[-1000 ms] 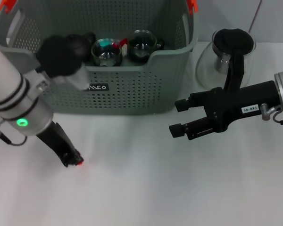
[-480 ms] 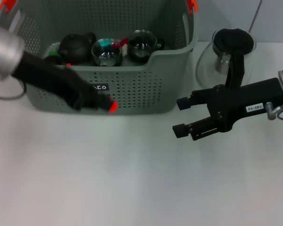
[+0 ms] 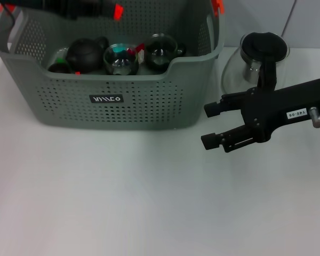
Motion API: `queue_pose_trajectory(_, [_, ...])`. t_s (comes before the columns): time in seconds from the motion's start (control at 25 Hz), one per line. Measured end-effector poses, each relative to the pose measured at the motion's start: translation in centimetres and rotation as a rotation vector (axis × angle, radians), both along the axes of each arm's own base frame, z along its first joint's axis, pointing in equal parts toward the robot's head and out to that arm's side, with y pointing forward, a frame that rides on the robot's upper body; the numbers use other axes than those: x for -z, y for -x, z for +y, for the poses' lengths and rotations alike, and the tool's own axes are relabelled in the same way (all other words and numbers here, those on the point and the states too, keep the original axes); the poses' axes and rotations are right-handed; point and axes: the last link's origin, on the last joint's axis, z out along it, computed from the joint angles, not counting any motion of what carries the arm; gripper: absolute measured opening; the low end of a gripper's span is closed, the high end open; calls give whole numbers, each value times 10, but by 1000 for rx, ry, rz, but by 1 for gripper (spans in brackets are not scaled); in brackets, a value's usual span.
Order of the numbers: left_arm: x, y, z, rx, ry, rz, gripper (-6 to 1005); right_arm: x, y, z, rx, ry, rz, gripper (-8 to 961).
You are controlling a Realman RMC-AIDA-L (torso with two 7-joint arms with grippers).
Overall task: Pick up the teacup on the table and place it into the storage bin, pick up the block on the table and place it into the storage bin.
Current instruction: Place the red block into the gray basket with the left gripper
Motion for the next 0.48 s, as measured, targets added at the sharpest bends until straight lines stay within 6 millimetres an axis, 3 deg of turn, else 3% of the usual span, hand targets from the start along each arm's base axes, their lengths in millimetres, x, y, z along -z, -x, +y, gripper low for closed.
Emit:
queue_pose_trajectory(0.16, [1, 7, 24, -73, -57, -15, 90, -2, 2, 0, -12, 3, 9, 945])
queue_pose_trajectory(0.48, [11, 30, 50, -215, -153, 43, 110, 0, 2, -2, -31, 2, 14, 945])
